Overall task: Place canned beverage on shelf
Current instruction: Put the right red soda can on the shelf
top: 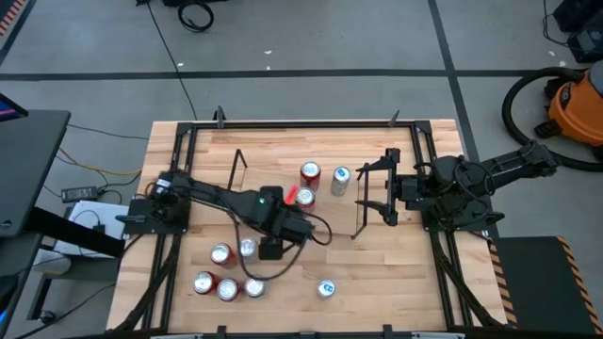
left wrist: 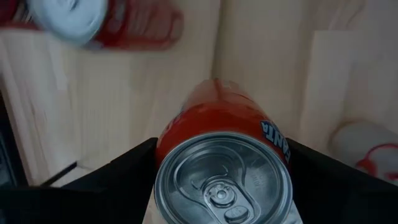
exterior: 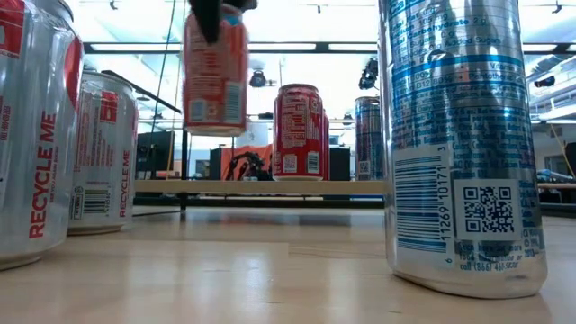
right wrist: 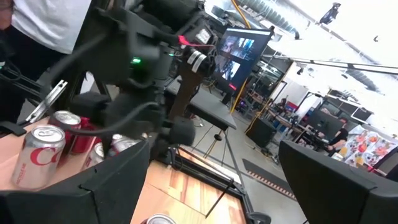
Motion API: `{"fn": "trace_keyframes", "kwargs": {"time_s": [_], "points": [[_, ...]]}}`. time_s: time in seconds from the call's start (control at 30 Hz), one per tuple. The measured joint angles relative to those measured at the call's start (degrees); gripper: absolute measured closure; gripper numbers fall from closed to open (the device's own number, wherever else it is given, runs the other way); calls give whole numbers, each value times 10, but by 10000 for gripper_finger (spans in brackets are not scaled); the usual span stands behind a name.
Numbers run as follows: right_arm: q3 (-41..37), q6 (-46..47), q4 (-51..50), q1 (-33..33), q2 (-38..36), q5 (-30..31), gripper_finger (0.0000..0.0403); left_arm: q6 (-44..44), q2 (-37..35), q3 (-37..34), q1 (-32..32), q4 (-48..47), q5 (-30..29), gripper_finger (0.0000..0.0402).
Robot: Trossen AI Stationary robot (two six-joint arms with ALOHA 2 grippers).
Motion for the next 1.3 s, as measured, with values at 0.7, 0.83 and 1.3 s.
{"fn": "trace_keyframes", "kwargs": {"time_s": [0.7, 0.83, 1.3], "points": [[0, 19, -14, 0, 0, 2, 34, 137, -61, -123, 155, 35, -10, 92], [0, 21, -14, 0, 0, 2, 34, 194, -61, -125, 196, 58, -10, 92], [0, 43, -71, 0, 0, 65, 34, 366, -61, -125, 353, 145, 83, 92]]}}
